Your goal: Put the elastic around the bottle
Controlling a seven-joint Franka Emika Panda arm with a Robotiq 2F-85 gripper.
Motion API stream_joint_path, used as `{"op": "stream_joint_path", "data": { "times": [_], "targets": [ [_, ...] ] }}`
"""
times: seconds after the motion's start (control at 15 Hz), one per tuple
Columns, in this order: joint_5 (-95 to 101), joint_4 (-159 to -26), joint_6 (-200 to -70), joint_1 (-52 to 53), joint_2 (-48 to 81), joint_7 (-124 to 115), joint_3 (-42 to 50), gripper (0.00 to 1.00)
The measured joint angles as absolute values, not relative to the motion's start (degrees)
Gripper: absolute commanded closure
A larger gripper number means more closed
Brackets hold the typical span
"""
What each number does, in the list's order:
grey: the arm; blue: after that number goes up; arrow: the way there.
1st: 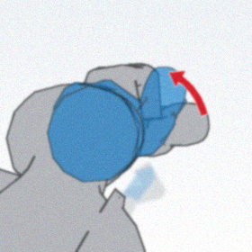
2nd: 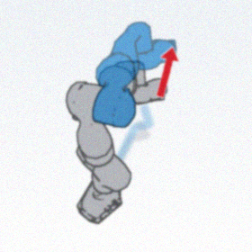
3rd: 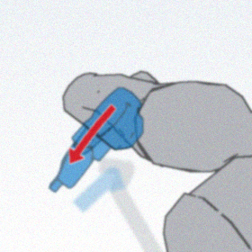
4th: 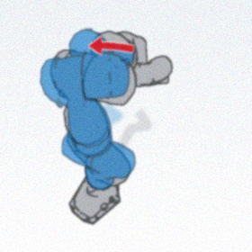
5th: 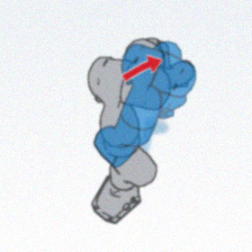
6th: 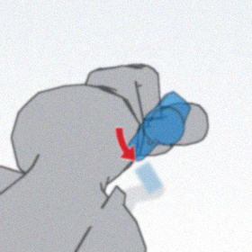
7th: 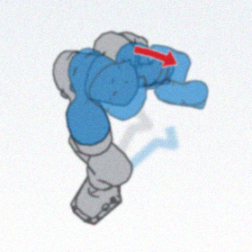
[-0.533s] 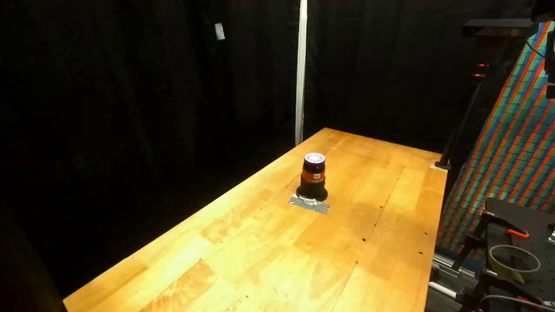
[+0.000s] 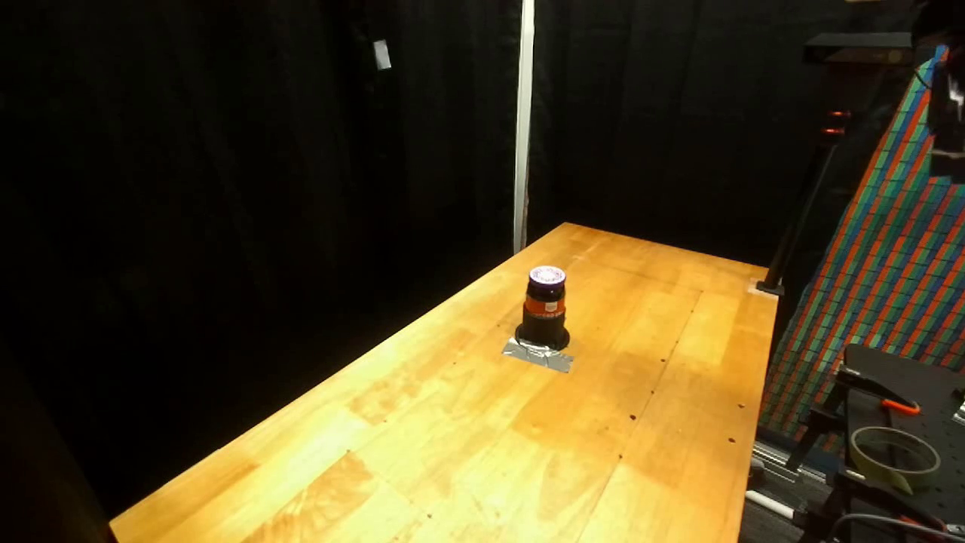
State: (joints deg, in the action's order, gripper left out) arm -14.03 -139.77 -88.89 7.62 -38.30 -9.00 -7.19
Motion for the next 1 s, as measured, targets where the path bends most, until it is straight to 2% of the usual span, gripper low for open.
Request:
{"op": "stream_joint_path", "data": {
  "times": [0.2,0.53,0.73,1.0],
  "targets": [
    [-10.68,-141.61,-98.70,6.85,-33.24,-1.01,-6.04,0.00],
    [-8.69,-138.21,-117.11,6.43,-15.71,7.00,-3.83,0.00],
    [-6.87,-131.55,-123.74,6.44,-3.99,8.02,-3.95,0.00],
    [-4.50,-118.73,-125.26,6.39,9.74,8.43,-3.97,0.00]
  ]
}}
